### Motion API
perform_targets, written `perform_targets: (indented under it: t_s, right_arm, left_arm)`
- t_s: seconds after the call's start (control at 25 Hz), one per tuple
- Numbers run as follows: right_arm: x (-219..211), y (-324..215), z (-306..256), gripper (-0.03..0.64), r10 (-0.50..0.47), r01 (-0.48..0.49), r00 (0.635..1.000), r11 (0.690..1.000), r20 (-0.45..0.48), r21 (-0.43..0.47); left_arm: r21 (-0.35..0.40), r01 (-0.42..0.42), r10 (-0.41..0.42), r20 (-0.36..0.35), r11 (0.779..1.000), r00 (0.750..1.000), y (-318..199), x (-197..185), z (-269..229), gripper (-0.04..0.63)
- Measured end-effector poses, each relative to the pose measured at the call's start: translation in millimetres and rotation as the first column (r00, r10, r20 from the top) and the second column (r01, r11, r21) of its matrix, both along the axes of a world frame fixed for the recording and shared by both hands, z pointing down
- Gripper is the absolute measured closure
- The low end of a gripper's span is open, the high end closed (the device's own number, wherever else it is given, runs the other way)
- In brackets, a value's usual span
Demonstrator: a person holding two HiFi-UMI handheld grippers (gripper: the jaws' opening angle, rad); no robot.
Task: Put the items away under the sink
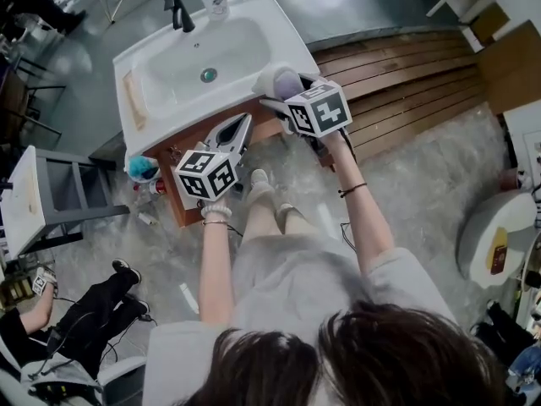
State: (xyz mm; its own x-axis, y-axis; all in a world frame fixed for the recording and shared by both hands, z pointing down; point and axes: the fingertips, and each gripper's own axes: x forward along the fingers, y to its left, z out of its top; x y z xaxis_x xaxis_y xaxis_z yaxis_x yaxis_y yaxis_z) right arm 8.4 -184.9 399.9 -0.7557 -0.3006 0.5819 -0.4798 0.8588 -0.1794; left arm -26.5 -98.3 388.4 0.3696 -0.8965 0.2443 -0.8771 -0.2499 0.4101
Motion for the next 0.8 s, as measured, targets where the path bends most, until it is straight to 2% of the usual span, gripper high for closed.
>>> perform_targets:
  t_s: [0.8]
  right_arm:
    - [-3,62,21,0.193,0.087,-0.085,0.996,0.994,0.031,-0.067]
  left_arm:
    - [-0.062,-0.094,0.093,-0.017,0.994,0.995,53,-3,30,0.598]
